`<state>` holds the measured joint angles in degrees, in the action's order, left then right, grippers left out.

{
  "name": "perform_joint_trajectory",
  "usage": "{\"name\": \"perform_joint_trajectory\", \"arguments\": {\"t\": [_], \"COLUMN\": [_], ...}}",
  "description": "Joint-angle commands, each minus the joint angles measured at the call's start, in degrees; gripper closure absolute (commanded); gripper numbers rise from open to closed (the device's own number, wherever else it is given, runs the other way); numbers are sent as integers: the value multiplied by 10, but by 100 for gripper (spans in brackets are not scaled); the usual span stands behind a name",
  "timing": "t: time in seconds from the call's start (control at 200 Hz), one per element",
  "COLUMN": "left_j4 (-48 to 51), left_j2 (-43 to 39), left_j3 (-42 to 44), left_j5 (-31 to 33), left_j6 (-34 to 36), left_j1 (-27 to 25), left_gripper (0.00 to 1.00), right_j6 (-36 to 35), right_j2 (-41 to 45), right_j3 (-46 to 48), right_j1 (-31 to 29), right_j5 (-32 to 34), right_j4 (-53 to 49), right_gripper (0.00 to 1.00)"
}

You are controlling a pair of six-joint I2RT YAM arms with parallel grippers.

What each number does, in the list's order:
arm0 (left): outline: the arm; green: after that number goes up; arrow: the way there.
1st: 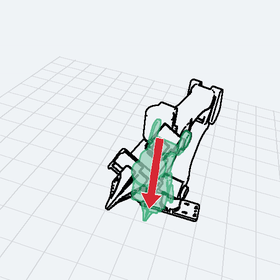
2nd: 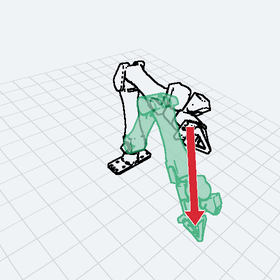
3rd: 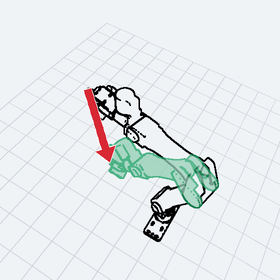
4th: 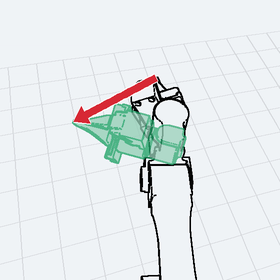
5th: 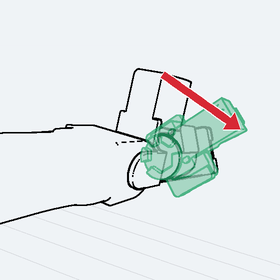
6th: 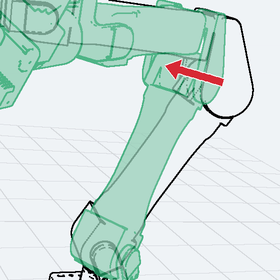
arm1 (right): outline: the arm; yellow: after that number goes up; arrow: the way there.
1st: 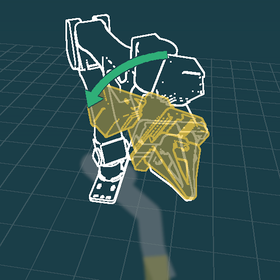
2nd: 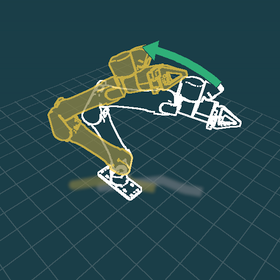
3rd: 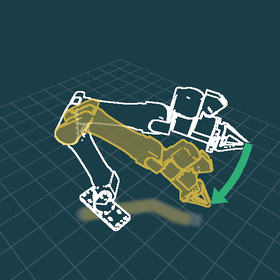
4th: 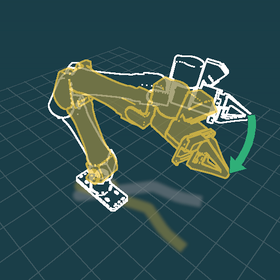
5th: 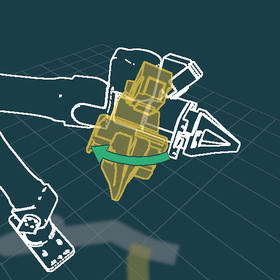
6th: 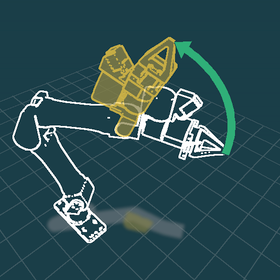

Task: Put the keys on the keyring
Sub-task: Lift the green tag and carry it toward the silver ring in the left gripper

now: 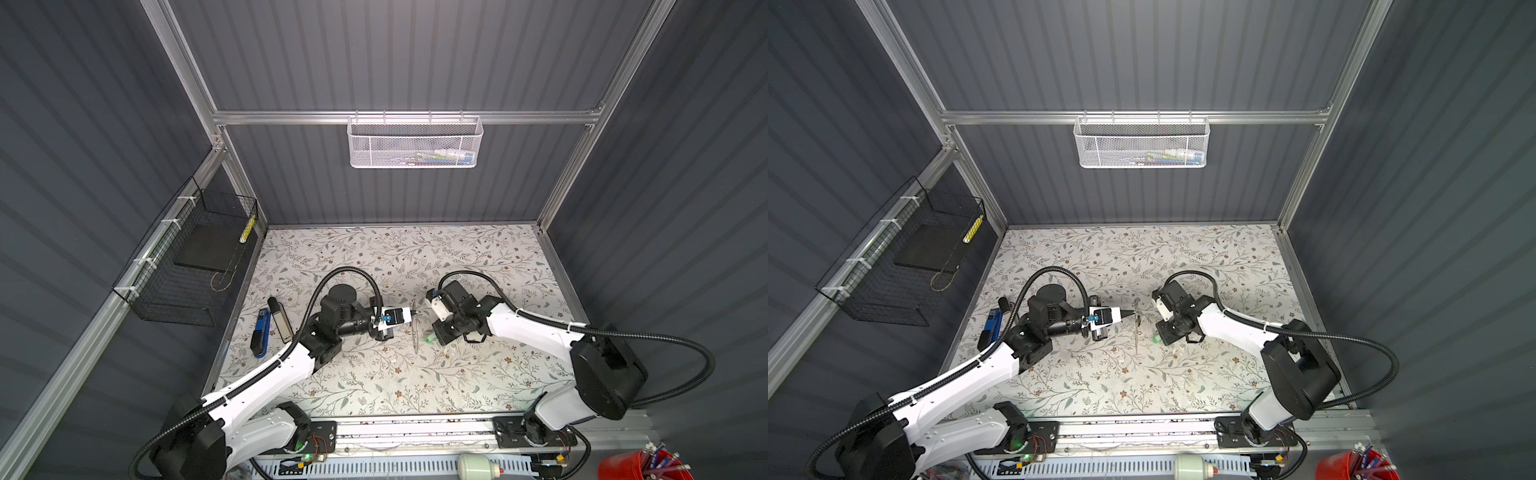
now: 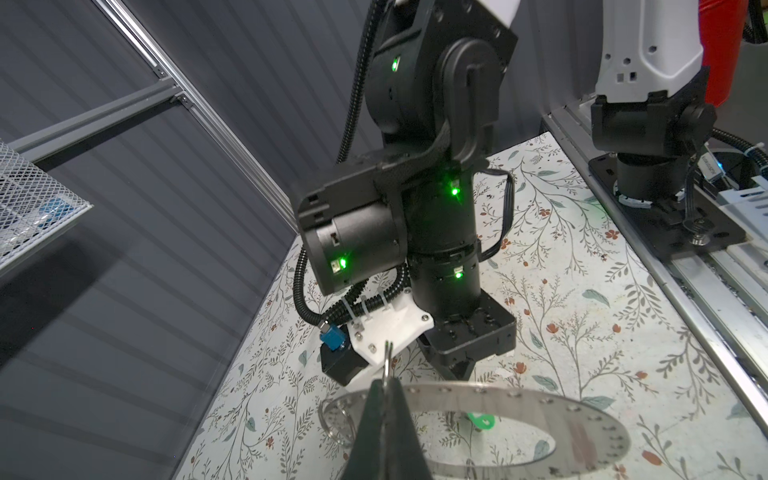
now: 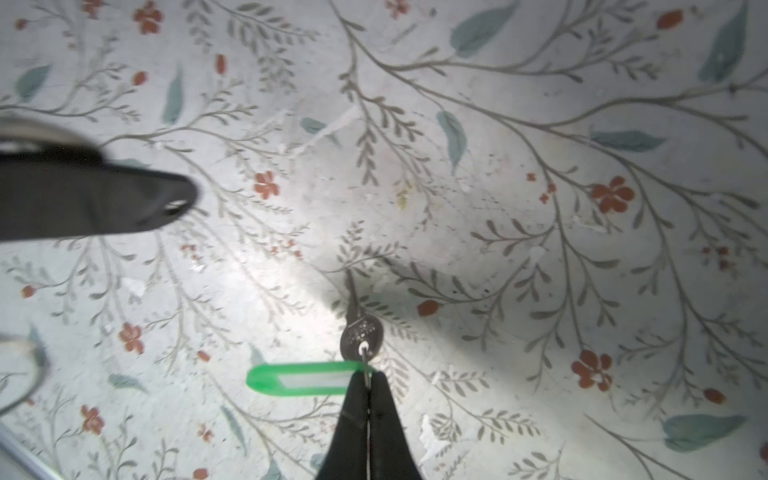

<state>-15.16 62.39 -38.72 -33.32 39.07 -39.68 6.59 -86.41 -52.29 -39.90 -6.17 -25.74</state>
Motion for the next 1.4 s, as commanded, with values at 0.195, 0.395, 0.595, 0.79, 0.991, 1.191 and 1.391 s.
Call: {"name": "perform_joint_trajectory", "arguments": {"t": [0.195,0.395,0.595,0.79,0.991,1.191,1.391], "left_j4": [27,29,38,55,47,33,17], "left_j2": [-27,-29,-29,-31,-31,-37,-23], "left_j3": [8,8,10,1,0,10,8], "left_j5": [16,15,20,31,54,111,110], "left_j6": [15,17,20,22,21,57,90], "left_j1": [2,3,3,3,3,2,-5], "left_gripper": [100,100,100,100,100,100,100], "right_j6": [-29,-18,-62,-130,-146,-136,-134], "right_j2": [-54,-86,-10,55,101,162,189], "right_j3": [-44,-58,-12,0,-6,-6,-19], "right_j1": [-11,-11,-11,-12,-13,-18,-25], "right_j5": [-11,6,-40,-161,-258,-291,-302], "right_j4": [-58,-52,8,-6,-24,-41,-54], "right_gripper": [97,97,99,100,100,100,100]}}
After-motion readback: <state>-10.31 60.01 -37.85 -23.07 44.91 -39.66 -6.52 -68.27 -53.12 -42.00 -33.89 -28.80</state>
